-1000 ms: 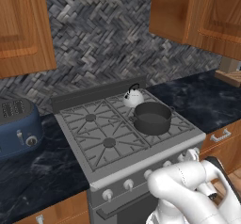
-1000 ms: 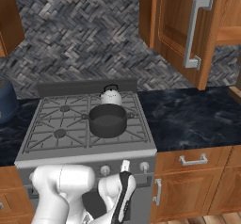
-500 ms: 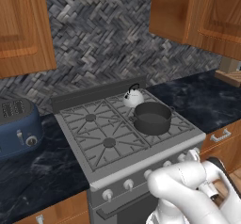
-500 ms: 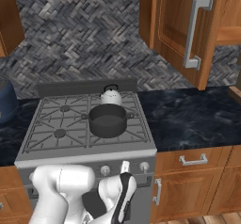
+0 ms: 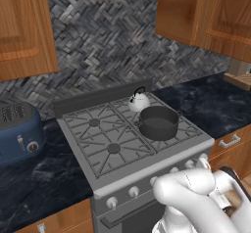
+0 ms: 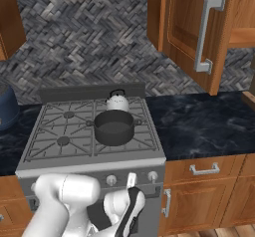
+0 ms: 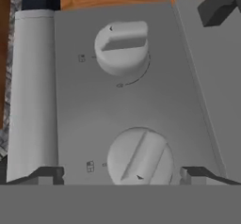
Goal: Pick the kettle from the cabinet and place it on a stove burner. Then pick the pot from the counter and place it on another stove burner. Finally, turn both burners on.
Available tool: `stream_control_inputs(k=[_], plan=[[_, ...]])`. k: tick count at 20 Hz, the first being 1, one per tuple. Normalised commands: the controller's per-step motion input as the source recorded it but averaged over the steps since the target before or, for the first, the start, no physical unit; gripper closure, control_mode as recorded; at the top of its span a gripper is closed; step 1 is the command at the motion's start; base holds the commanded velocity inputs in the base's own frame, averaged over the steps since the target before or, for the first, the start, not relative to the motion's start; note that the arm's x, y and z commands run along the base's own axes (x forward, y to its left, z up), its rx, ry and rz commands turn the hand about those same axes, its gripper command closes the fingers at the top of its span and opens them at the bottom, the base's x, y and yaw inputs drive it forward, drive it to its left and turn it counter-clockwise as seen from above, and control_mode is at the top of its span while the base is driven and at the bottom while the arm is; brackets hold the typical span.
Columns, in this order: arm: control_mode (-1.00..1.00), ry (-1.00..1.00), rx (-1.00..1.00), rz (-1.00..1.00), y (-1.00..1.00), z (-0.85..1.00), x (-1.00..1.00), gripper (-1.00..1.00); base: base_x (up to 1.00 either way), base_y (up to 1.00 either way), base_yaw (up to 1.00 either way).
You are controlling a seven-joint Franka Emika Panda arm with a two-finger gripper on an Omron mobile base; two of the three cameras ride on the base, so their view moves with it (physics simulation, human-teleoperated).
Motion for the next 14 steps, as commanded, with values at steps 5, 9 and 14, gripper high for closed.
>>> stream_control_inputs(k=[5,9,14], plan=[[-1.0,0.01,0.0,0.01,-0.2,0.19,-0.07,-1.0,0.0,0.0,0.0],[-1.0,0.05,0.0,0.02,-0.23,0.25,0.0,-1.0,0.0,0.0,0.0],[-1.0,0.05,0.0,0.02,-0.24,0.22,-0.02,-1.0,0.0,0.0,0.0]])
